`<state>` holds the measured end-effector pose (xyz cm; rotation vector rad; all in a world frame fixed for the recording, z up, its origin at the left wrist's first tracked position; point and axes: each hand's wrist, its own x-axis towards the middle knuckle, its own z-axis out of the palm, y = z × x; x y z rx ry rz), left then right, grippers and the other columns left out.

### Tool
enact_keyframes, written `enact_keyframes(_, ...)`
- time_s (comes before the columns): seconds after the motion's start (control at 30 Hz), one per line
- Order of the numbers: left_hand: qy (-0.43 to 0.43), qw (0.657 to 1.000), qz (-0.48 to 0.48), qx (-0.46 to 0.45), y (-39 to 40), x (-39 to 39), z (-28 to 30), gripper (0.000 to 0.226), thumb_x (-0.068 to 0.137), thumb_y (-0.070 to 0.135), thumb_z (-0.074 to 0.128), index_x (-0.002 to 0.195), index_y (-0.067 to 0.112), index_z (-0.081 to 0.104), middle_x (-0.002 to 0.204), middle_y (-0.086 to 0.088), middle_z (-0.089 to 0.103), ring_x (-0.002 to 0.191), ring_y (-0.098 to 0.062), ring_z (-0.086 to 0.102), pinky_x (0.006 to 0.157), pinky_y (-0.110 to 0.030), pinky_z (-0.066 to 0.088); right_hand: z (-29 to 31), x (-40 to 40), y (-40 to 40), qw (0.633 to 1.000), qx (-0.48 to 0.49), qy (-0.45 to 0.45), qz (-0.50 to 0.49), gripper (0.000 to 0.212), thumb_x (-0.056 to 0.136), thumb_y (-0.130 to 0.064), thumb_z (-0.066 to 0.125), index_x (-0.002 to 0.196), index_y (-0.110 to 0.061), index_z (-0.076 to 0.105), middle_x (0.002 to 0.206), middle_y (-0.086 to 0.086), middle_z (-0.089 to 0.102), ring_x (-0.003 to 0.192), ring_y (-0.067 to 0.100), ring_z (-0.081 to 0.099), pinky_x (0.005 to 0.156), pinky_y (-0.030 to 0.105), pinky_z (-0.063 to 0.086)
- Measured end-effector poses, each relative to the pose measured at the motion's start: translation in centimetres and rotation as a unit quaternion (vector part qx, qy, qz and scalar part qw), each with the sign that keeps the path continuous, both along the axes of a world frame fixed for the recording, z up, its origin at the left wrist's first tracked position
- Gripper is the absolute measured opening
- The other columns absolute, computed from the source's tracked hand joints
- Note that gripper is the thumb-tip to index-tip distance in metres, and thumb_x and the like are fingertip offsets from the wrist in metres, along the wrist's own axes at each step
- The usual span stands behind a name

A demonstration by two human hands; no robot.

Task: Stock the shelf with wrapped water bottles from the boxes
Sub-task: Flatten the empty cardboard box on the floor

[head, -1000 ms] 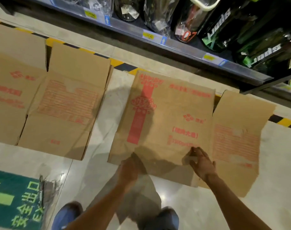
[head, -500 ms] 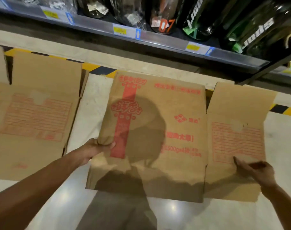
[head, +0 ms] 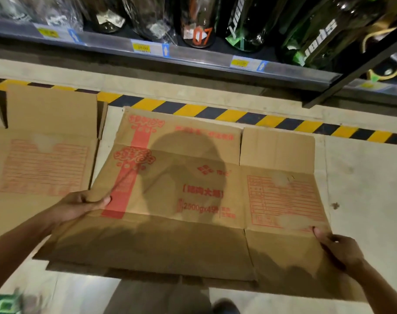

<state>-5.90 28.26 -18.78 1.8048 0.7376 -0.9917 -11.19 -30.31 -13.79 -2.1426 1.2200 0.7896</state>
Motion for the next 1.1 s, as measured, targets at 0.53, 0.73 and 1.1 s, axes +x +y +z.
enact_keyframes(0.53, -0.055, 0.985, 0.153, -0.049, 2.7, -5.4, 6.8, 0.035, 0.069, 0.0, 0.078, 0.101, 0.006, 0.066, 0.08, -0.003, 0.072, 0.072, -0.013, 0.064, 0.067, -0.023, 0.048, 6.6, -6.6, 1.7, 0.984, -0.025, -0.079, -0.156, 0.095, 0.023, -0.081, 0.07, 0.085, -0.01, 0.063, 0.079, 0.011, 0.068, 0.073, 0.036, 0.068, 0.071, 0.05, 0.058)
enact_keyframes(0.73, -0.077, 0.977, 0.199, -0.018, 7.2, -7.6, 14.4, 0.021, 0.071, -0.004, 0.075, 0.072, 0.01, 0.059, 0.075, -0.01, 0.062, 0.064, -0.008, 0.059, 0.056, -0.012, 0.044, 17.9, -5.9, 10.3, 0.994, -0.032, -0.059, -0.089, 0.04, 0.079, -0.038, 0.073, 0.091, -0.001, 0.07, 0.081, 0.014, 0.07, 0.073, 0.027, 0.067, 0.083, 0.039, 0.052)
enact_keyframes(1.1, -0.081, 0.958, 0.272, 0.038, 30.9, -14.5, 27.1, 0.039, 0.064, 0.007, 0.081, 0.101, 0.009, 0.067, 0.089, -0.021, 0.068, 0.074, -0.023, 0.059, 0.058, -0.021, 0.047, 21.9, -0.6, 32.6, 0.992, 0.058, -0.109, -0.011, 0.03, 0.079, -0.033, 0.074, 0.087, -0.005, 0.067, 0.086, 0.018, 0.067, 0.078, 0.031, 0.06, 0.072, 0.031, 0.042)
